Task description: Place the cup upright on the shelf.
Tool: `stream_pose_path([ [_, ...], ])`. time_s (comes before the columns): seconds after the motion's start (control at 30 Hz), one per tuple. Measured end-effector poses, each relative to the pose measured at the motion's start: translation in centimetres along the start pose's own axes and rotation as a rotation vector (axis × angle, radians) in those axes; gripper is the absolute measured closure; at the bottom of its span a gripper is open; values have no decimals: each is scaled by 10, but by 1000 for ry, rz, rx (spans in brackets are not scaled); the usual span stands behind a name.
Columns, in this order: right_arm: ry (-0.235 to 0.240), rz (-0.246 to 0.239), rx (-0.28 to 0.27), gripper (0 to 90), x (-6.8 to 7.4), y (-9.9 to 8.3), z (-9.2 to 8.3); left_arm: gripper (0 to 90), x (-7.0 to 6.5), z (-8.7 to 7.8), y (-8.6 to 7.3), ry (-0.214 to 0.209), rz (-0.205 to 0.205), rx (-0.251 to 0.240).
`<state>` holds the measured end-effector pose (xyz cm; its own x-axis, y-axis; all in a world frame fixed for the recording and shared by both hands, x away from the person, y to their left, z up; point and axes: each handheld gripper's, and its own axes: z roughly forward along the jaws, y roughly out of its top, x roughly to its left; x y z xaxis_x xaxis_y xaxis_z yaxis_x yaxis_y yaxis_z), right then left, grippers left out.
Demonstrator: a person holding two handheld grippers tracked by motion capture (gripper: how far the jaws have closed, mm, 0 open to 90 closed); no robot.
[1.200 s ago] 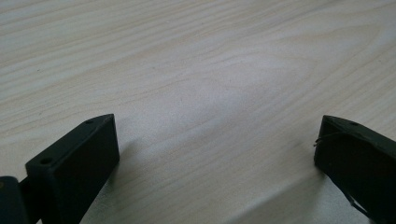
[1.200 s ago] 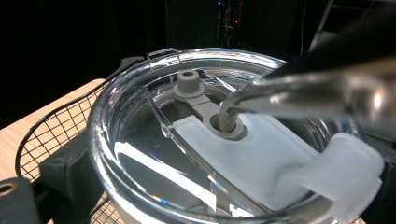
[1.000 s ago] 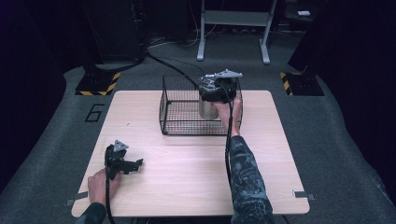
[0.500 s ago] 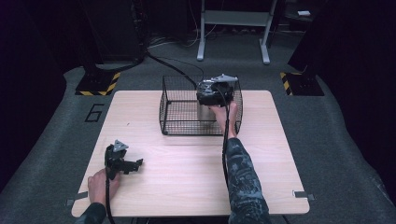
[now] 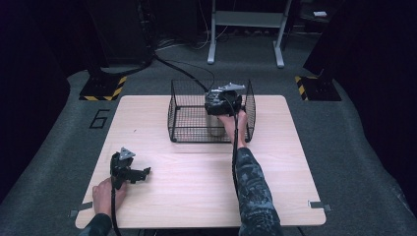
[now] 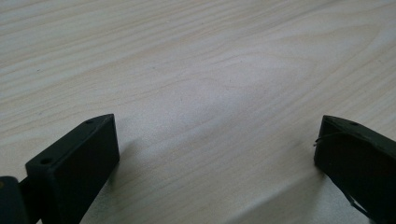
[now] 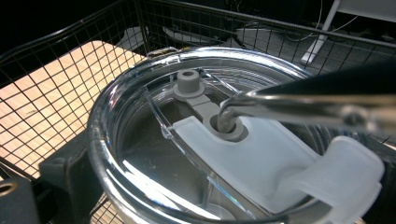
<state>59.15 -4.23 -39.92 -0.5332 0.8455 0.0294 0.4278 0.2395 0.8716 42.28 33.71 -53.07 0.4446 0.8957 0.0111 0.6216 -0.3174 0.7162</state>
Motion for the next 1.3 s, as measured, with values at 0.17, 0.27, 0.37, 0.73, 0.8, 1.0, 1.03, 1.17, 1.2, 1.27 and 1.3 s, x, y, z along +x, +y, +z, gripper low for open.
stream_pose_path([
  [0.17, 2, 8, 8, 34, 0, -3, 2, 0, 0, 0, 0, 0, 0, 0],
  [0.27, 2, 6, 15, 34, -1, -4, 3, 0, 0, 0, 0, 0, 0, 0],
  [0.37, -6, 6, 20, 33, -1, -5, 4, 0, 0, 0, 0, 0, 0, 0],
  [0.73, 1, -23, 25, 33, -1, -10, 4, 0, 0, 0, 0, 0, 0, 0],
  [0.8, 0, -15, 33, 32, 0, -11, 2, 0, 0, 0, 0, 0, -1, -1],
  [1.0, 20, -16, 33, 31, -5, -18, -4, 0, 0, 0, 0, 0, 0, 0],
  [1.03, 23, -17, 30, 31, -6, -18, -5, 0, 0, 0, 0, 0, 0, 0],
  [1.17, 26, -17, 39, 28, -4, -18, -6, 0, 0, 0, 0, 0, 0, 0],
  [1.2, 25, -14, 38, 26, -4, -18, -6, 0, 0, 0, 0, 0, 0, 0],
  [1.27, 27, -7, 43, 23, -5, -17, -6, 0, 0, 0, 0, 0, 0, 0],
  [1.3, 30, 6, 36, 0, -5, -16, -7, 0, 0, 0, 0, 0, 0, 0],
])
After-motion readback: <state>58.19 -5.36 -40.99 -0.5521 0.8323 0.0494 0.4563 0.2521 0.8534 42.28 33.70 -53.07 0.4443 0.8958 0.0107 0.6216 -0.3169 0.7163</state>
